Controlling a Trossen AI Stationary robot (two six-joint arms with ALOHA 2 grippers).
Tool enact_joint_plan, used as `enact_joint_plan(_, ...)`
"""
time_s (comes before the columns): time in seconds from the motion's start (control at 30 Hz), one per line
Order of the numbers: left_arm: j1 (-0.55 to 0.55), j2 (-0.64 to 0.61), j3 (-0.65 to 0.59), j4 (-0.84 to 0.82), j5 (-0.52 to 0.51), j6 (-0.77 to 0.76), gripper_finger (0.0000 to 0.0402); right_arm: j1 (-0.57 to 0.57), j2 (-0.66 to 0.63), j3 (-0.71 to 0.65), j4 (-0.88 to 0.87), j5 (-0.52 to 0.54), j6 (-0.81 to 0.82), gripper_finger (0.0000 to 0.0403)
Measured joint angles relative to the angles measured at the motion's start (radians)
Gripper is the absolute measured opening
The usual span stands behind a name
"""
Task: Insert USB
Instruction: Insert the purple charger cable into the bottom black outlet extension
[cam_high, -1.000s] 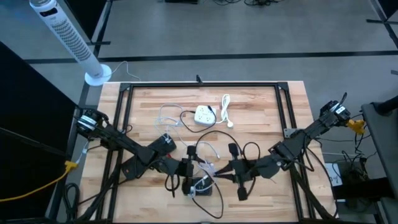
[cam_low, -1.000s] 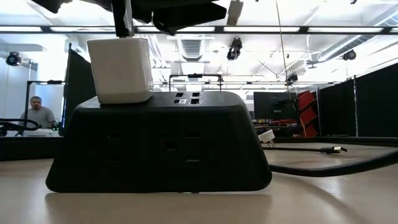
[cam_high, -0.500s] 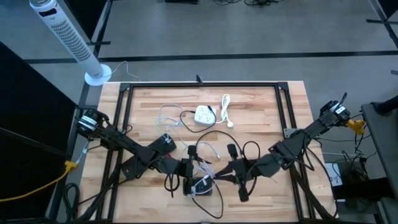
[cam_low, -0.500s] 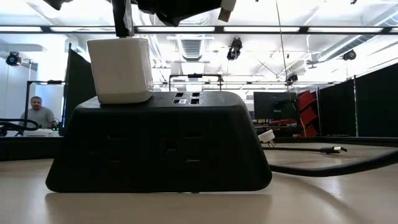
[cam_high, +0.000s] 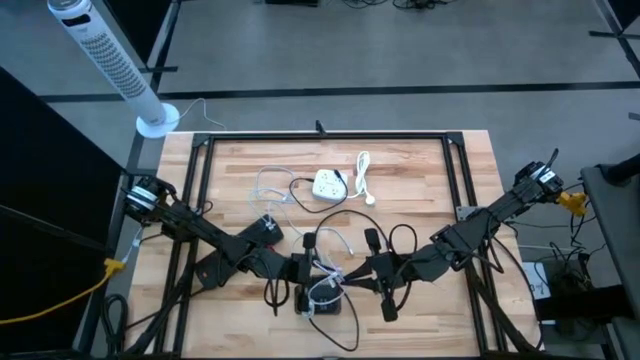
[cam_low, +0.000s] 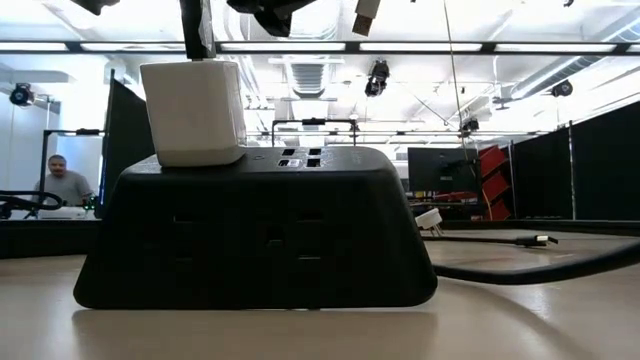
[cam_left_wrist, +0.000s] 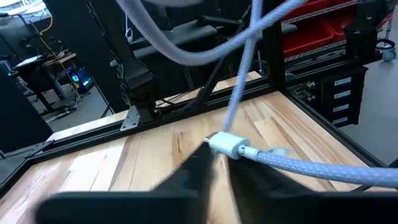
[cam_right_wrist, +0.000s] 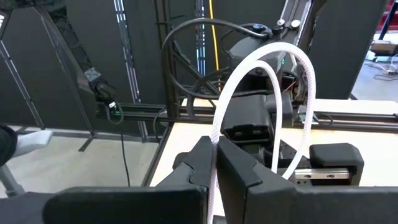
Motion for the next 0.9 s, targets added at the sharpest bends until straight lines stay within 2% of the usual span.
enact_joint_plan(0.23,0.000,0.000,0.000,0.014,-0.001,0.002,0.0001,-0.002,0.000,0.000,0.000,0.000,-0.001,0.0002)
enact_joint_plan(0.43,0.000,0.000,0.000,0.011,0.001,0.013,0.0017,-0.002,0.000,0.000,-0.001,0.000,-0.001,0.0002)
enact_joint_plan(0.57,0.000,0.000,0.000,-0.010,0.014,0.030,0.0051,-0.002,0.000,0.000,-0.002,0.000,-0.001,0.0002)
enact_joint_plan(0.8,0.001,0.004,0.000,-0.013,0.016,0.044,0.0139,-0.002,0.007,0.000,-0.001,-0.001,-0.004,0.0002)
enact_joint_plan(0.9,0.009,0.006,0.000,-0.014,0.016,0.034,0.0159,-0.005,0.013,0.000,-0.001,-0.003,-0.003,0.0002)
